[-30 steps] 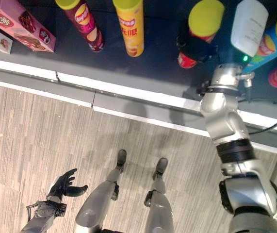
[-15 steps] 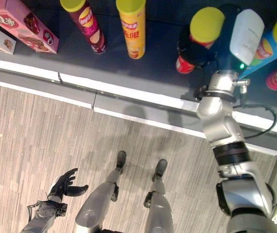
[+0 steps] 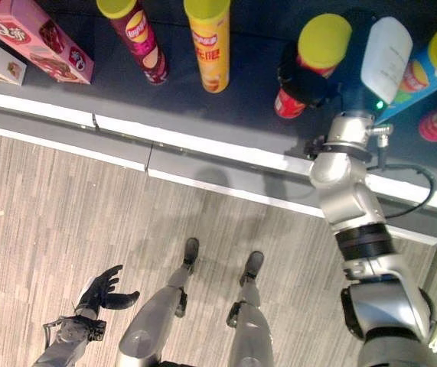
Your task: Put the goods on the table back onto the shelves and tidy them up.
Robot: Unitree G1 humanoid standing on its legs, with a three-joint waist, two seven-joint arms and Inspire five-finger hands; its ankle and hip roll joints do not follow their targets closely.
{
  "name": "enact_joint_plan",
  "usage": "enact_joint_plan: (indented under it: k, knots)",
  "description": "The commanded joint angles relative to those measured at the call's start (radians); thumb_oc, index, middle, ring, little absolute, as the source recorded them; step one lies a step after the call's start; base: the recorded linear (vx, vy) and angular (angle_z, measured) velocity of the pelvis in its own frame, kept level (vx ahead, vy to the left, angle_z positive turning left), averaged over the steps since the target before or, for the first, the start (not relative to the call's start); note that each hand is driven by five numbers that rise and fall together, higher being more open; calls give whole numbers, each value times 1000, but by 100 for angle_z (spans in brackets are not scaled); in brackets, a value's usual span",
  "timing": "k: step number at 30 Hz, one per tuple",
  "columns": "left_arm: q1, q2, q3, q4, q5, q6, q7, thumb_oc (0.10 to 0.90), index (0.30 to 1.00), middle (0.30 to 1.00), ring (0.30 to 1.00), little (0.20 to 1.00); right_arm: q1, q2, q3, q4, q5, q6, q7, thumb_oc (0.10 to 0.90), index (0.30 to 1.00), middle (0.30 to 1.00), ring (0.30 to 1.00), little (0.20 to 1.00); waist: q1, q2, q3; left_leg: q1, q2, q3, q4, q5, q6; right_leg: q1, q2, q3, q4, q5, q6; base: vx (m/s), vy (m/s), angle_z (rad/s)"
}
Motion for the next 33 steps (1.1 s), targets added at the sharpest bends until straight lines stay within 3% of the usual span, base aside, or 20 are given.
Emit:
enact_joint_plan:
  k: [1, 21, 28, 29, 30, 33]
  knots:
    - [45, 51, -45, 30, -17, -11, 42, 800, 900, 900, 900, 900, -62, 0, -6, -75, -5, -70, -44, 800, 900, 900, 900, 900, 21, -45, -75, -39, 37, -29, 7, -30, -77, 89, -93, -42, 8, -60, 132, 12, 5, 3]
    - [32, 47, -41, 55, -12, 5, 32, 800, 900, 900, 900, 900, -13, 19, -69, -147, 94, -110, -18, 800, 900, 900, 900, 900, 14, -70, -101, -9, 31, -19, 7, -47, -69, 112, -103, -40, 8, -58, 139, 1, 4, 1]
    - [32, 33, -2, 112, 27, 41, 22, 800, 900, 900, 900, 900, 180, 93, -169, -397, 134, -167, 57, 800, 900, 900, 900, 900, -32, -109, -134, 38, 30, 10, 7, -76, -54, 129, -105, -19, 7, -50, 145, 31, 72, -7]
    - [32, 35, 30, 137, 61, 56, 17, 800, 900, 900, 900, 900, 331, 126, -201, -467, 231, -208, 157, 800, 900, 900, 900, 900, -75, -140, -158, 76, 31, 41, 7, -98, -38, 136, -108, 1, 7, -38, 151, 54, 165, -17]
    - [35, 37, 29, 137, 61, 56, 16, 800, 900, 900, 900, 900, 336, 127, -204, -471, 232, -208, 160, 800, 900, 900, 900, 900, -72, -141, -158, 79, 31, 43, 7, -99, -37, 137, -108, 3, 7, -38, 151, 53, 185, -27]
    - [40, 39, 53, 152, 77, 65, 9, 800, 900, 900, 900, 900, 451, 179, -250, -512, 304, -241, 208, 800, 900, 900, 900, 900, -116, -159, -169, 117, 27, 79, 7, -122, -19, 135, -113, 29, 12, -17, 158, 10, 145, -47]
